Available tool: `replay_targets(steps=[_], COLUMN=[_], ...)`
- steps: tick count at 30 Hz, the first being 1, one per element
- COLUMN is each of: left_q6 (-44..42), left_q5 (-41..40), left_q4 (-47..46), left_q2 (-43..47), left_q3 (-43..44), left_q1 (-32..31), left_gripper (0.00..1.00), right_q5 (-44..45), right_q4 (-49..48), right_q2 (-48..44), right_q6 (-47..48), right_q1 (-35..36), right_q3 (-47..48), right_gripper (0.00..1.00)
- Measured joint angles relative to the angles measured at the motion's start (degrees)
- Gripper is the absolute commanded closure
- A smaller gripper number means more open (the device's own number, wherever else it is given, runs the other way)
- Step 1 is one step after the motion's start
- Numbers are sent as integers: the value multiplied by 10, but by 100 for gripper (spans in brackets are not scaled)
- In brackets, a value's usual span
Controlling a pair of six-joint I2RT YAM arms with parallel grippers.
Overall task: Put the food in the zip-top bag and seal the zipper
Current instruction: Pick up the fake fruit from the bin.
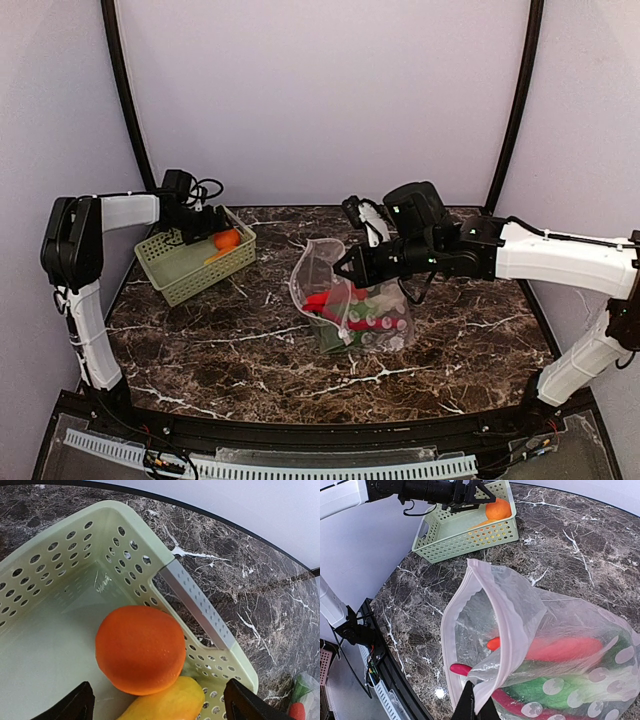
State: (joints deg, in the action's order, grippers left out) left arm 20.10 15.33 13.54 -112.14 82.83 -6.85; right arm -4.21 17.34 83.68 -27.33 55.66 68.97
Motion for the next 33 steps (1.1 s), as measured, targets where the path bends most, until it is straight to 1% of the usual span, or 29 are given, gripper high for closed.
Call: replay_targets(steps=[6,11,22,28,33], left_q6=[-2,-3,-17,-19,-25], left_q5=[-4,-9,-8,-6,-8], left_q4=[-3,-1,7,18,31], left_q2=[-42,-54,-90,-105,-110], left_q3=[27,31,74,84,95], left_q1=[3,3,3,3,3], left_gripper=[10,12,14,21,30], right_q5=[0,0,0,0,0], right_q4=[1,3,8,8,9], right_q2=[2,4,5,5,5], right_q6=[0,0,-5,-6,-7], right_q1=[0,0,0,0,0], right_q3=[0,0,0,0,0], right_gripper=[100,100,100,100,100])
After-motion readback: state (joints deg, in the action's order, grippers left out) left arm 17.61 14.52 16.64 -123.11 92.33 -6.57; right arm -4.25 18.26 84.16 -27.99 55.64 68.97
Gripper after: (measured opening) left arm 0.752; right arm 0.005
